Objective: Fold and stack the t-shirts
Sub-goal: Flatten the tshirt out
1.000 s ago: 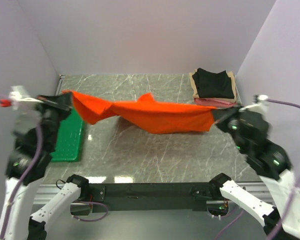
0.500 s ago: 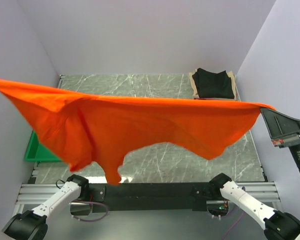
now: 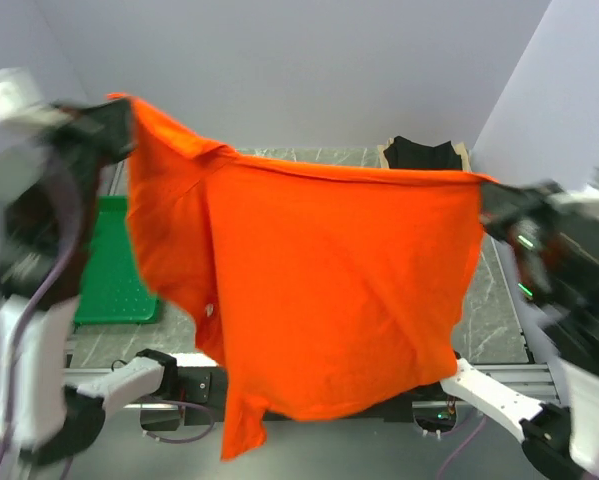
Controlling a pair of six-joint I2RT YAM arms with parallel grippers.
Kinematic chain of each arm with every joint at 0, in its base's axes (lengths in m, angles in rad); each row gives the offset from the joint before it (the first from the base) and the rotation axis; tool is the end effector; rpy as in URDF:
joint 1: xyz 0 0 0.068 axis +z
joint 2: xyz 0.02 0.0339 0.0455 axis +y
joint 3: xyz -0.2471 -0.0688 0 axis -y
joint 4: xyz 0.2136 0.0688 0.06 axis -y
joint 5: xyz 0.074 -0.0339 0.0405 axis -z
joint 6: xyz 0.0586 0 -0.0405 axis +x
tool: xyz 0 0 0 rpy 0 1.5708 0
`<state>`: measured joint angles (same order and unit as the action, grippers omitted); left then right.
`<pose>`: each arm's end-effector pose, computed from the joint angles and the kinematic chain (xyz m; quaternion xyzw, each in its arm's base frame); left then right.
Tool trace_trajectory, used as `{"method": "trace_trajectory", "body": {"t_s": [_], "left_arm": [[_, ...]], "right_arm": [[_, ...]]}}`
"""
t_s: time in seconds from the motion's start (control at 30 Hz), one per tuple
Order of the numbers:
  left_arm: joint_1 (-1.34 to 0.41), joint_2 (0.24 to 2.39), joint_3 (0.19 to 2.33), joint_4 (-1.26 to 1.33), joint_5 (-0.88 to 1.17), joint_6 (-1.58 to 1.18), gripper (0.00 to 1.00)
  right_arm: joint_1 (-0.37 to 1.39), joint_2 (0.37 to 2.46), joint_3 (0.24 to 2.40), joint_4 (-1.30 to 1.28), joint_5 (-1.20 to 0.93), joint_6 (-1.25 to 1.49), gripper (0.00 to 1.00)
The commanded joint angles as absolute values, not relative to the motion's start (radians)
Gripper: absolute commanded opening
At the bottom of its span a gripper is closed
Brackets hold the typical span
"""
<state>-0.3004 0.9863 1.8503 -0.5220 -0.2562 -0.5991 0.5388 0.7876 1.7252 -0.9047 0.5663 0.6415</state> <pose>0.0998 -0.0154 0.5648 -0.1883 0.5498 -0.2860 0.7618 0.0565 -0.0028 0.5004 0.2348 0.6565 0.2226 0.6814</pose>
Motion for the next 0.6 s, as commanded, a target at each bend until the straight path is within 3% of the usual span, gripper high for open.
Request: {"method": "trace_trajectory", "body": {"t_s": [0.0, 0.03, 0.13, 0.27, 0.43, 0.57], "left_arm": [[-0.284, 1.170, 1.711, -0.410, -0.353, -0.502, 0.01], [-0.276, 1.237, 1.679, -0.375, -0.338, -0.483, 0.01], [-0.239, 1.400, 1.550, -0.218, -0.232, -0.428, 0.01], [-0.221, 1.693, 1.537, -0.080, -0.137, -0.413, 0.01], [-0.221, 2.139, 1.879, -0.126, -0.025, -0.434, 0.00], [-0.222, 2.318, 2.046, -0.106, 0.009, -0.471, 0.01]], "right_arm": [[0.479, 0.963, 1.552, -0.875, 0.694, 0.684, 0.00], [0.342, 0.997, 1.495, -0.821, 0.560, 0.670, 0.00], [0.149, 1.072, 1.245, -0.579, 0.301, 0.661, 0.00], [0.065, 1.297, 1.121, -0.340, 0.178, 0.600, 0.00], [0.005, 1.719, 1.337, -0.365, 0.034, 0.512, 0.00], [0.005, 1.888, 1.489, -0.428, 0.021, 0.489, 0.00]]}}
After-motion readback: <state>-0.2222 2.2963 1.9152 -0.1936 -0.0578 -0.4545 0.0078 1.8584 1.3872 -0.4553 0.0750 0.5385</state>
